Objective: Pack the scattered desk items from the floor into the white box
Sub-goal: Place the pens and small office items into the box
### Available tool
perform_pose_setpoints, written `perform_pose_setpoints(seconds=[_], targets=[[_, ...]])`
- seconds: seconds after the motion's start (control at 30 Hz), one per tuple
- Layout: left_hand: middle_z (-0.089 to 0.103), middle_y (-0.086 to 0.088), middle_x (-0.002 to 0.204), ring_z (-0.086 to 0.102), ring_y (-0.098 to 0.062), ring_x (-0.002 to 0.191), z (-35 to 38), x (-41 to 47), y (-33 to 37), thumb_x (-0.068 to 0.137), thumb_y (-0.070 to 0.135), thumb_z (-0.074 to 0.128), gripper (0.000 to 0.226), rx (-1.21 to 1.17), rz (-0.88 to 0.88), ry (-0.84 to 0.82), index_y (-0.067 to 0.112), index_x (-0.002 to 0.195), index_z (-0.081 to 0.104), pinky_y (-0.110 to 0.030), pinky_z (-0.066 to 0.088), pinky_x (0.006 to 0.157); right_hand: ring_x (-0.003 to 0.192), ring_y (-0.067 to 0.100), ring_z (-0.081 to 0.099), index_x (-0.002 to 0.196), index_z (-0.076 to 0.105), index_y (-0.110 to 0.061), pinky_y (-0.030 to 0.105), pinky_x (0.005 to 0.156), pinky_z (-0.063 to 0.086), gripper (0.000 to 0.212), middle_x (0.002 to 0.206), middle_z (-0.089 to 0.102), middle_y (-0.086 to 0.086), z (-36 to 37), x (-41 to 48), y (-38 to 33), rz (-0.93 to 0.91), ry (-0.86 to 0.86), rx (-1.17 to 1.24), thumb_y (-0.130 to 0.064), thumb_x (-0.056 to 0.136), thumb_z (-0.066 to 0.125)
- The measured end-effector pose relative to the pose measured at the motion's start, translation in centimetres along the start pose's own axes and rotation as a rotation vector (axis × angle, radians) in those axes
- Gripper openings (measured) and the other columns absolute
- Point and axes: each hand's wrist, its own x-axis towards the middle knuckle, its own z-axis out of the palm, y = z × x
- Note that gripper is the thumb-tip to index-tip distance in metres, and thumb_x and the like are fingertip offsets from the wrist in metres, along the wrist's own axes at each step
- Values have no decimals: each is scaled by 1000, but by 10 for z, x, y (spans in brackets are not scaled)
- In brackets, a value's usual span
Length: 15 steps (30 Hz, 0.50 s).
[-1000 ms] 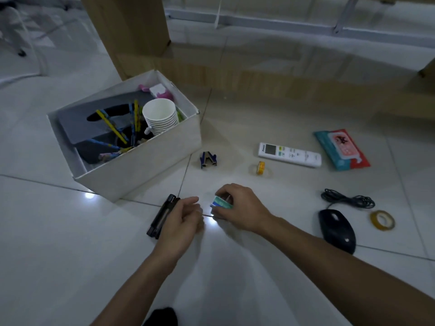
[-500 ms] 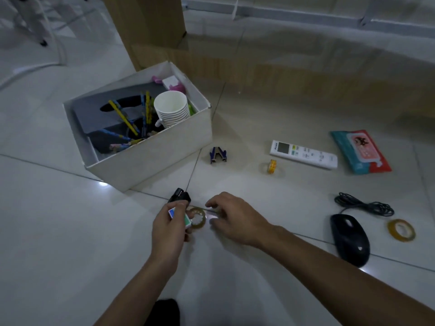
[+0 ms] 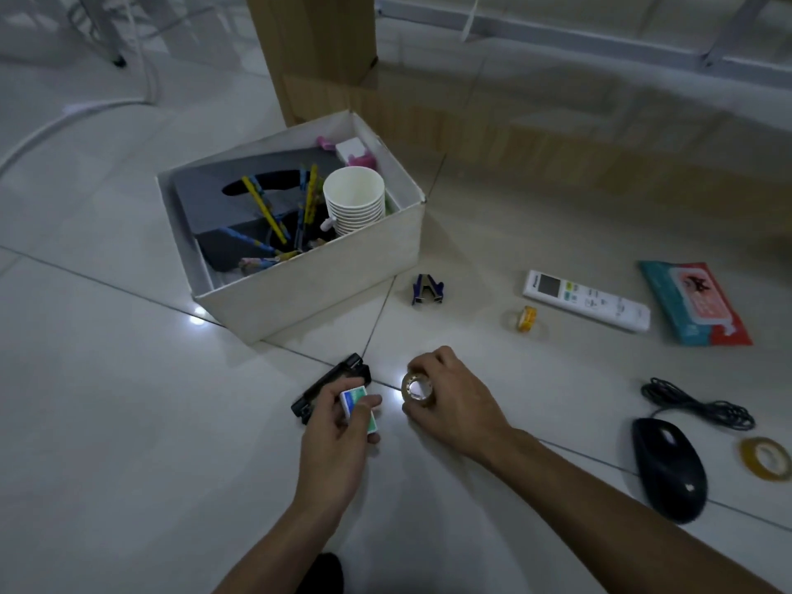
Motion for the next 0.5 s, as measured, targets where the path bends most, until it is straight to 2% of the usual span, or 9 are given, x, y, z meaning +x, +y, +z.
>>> perform_pose_setpoints(seconds=[0.1,0.2,0.3,0.4,0.5], targets=[[75,5,90,67,-12,72,8,-1,3,100,18,53,16,11,6,-74,29,104,65,-11,44,49,103,14,53,124,51,-28,31,81,52,49,120,46,-6,-7,-3,5,41,6,-30,-46,81,68],[71,-2,97,67,-4,62,12,3,7,100,17,54,21,77,-24,-184,33,106,65,-13,46,50,106,15,50,128,49,-28,29,82,51,52,121,45,-5,-6,-5,3,69,4,-75,-46,82,67],[66,0,104,68,-6,65,10,10,16,98,10,52,33,105,-93,-274,37,115,62,-16,52,56,111,16,46,135,45,-27,30,89,48,59,128,43,-3,-4,-6,2,82,-13,-150,-48,83,66],[67,2,104,69,-6,64,-3,17,37,97,7,55,36,57,-69,-241,34,121,60,-18,54,58,117,19,41,134,42,-29,33,92,44,62,134,38,-3,-7,-4,-3,63,-52,-230,-54,81,63],[69,-4,94,67,-12,58,-32,28,74,93,5,62,31,4,75,-118,26,116,63,-21,55,55,120,22,38,133,39,-30,37,93,42,62,138,32,-2,-10,-1,-10,26,-100,-304,-55,81,59]])
